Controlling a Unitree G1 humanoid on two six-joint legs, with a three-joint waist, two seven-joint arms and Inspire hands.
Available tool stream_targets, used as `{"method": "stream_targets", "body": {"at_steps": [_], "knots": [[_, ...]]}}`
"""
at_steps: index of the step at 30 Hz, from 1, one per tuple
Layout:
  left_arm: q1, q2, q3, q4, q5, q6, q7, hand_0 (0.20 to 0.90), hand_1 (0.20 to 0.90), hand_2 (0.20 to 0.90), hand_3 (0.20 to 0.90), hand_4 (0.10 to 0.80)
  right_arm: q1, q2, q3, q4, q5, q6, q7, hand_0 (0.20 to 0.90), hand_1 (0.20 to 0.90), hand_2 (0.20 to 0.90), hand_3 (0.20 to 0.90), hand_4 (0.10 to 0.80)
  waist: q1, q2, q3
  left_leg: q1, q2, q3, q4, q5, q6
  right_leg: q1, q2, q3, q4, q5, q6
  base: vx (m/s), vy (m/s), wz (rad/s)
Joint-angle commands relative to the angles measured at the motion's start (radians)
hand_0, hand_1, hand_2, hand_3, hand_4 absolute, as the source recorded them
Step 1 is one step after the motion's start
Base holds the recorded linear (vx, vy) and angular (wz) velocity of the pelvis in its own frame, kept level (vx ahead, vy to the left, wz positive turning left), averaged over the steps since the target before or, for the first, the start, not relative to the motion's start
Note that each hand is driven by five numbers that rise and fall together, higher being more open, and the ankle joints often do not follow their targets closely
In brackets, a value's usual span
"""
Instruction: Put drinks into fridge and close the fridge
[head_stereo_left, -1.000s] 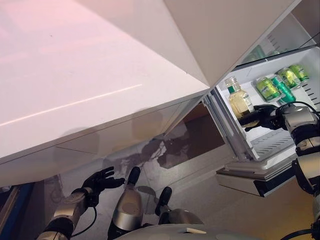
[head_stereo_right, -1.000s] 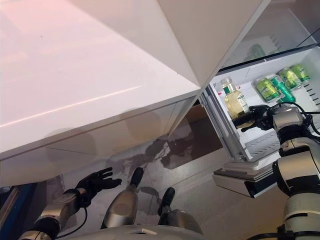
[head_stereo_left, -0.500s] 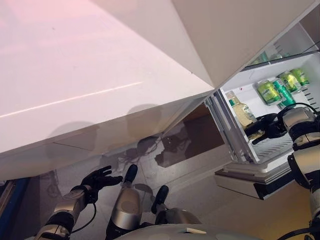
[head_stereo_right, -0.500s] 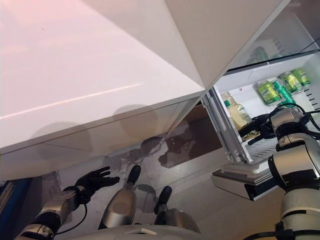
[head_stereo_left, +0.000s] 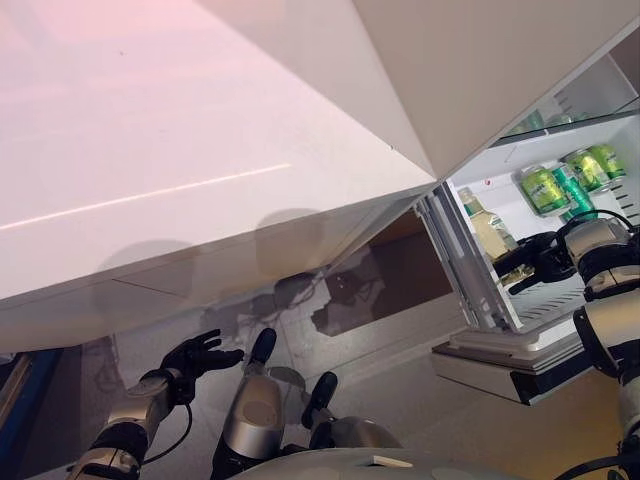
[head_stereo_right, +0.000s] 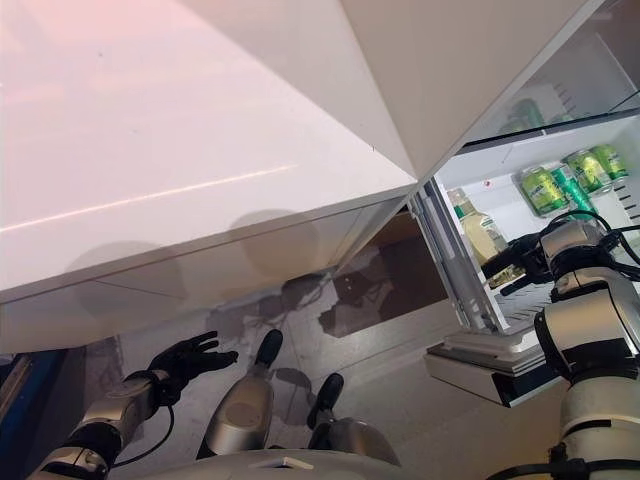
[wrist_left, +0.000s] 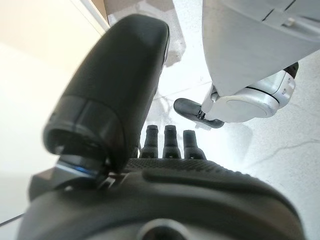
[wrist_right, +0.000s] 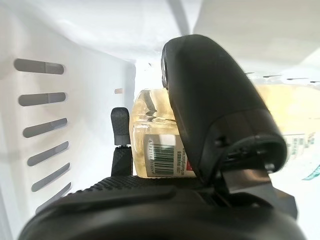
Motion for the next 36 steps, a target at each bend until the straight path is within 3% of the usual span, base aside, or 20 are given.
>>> {"method": "stream_targets", "body": {"at_steps": [1,3,4,5,6,8,24,33,36], "knots": [[0.015,0.027,-0.03,-0.004,-0.024,-0.007,0.009,0.9,0.9,0.9,0.9,0.8,-0.04,-0.019,0.024,-0.002,-0.001,0.007,-0.001,0.493,0.493,0.493,0.425,0.325,0.006,0.017,-0.034,-0.037,-0.041,-0.01,0.046,-0.08,0.05,-0.095,0.02,0.029,0.06,0.078,0.025,0.0,0.0,0.0],[0.008,0.025,-0.031,0.001,-0.025,0.0,0.014,0.9,0.9,0.9,0.9,0.8,-0.034,-0.014,0.016,0.0,-0.01,0.004,-0.001,0.568,0.568,0.568,0.513,0.413,0.004,0.018,-0.037,-0.036,-0.042,-0.01,0.047,-0.08,0.05,-0.095,0.02,0.031,0.059,0.079,0.027,0.0,0.0,0.0],[0.004,0.023,-0.031,0.003,-0.026,0.002,0.016,0.9,0.9,0.9,0.9,0.8,-0.034,-0.012,0.015,0.003,-0.011,0.004,-0.004,0.646,0.646,0.646,0.604,0.504,0.003,0.019,-0.037,-0.036,-0.042,-0.009,0.047,-0.08,0.051,-0.096,0.02,0.032,0.06,0.08,0.027,0.0,0.0,0.0],[0.0,0.023,-0.031,0.004,-0.027,0.004,0.019,0.9,0.9,0.9,0.9,0.8,-0.035,-0.01,0.014,0.004,-0.013,0.003,-0.003,0.764,0.764,0.764,0.741,0.641,0.002,0.02,-0.037,-0.035,-0.042,-0.009,0.048,-0.081,0.051,-0.097,0.019,0.033,0.061,0.08,0.027,0.0,0.0,0.0],[0.0,0.023,-0.031,0.004,-0.027,0.004,0.019,0.9,0.9,0.9,0.9,0.8,-0.035,-0.01,0.014,0.004,-0.014,0.004,-0.003,0.785,0.785,0.785,0.765,0.665,0.002,0.02,-0.037,-0.035,-0.042,-0.008,0.048,-0.081,0.051,-0.097,0.019,0.033,0.061,0.08,0.027,0.0,0.0,0.0],[-0.008,0.019,-0.034,0.006,-0.03,0.012,0.028,0.9,0.9,0.9,0.9,0.8,-0.029,-0.005,0.008,0.004,-0.01,0.002,-0.02,0.9,0.9,0.9,0.9,0.8,-0.001,0.022,-0.036,-0.035,-0.043,-0.009,0.05,-0.081,0.053,-0.098,0.019,0.036,0.063,0.081,0.027,0.0,0.0,0.0],[-0.057,0.008,-0.045,0.037,-0.054,0.02,0.046,0.9,0.9,0.9,0.9,0.8,-0.044,-0.003,0.002,-0.001,0.038,-0.008,-0.137,0.9,0.9,0.9,0.9,0.8,-0.019,0.038,-0.031,-0.046,-0.049,-0.004,0.057,-0.081,0.056,-0.114,0.014,0.044,0.07,0.085,0.03,0.0,0.0,0.0],[-0.062,0.009,-0.042,0.062,-0.063,0.035,0.027,0.9,0.9,0.9,0.9,0.8,-0.064,-0.041,-0.021,-0.027,0.139,-0.042,-0.326,0.9,0.9,0.9,0.9,0.8,-0.037,0.051,-0.048,-0.03,-0.048,0.004,0.053,-0.085,0.057,-0.106,0.011,0.049,0.072,0.08,0.029,0.005,0.015,0.0],[-0.056,0.005,-0.046,0.087,-0.065,0.035,0.009,0.9,0.9,0.9,0.9,0.8,-0.072,-0.08,-0.045,-0.056,0.205,-0.098,-0.408,0.9,0.9,0.9,0.9,0.8,-0.053,0.061,-0.066,-0.019,-0.05,0.008,0.047,-0.089,0.059,-0.102,0.008,0.053,0.07,0.076,0.029,0.011,0.077,0.0]]}}
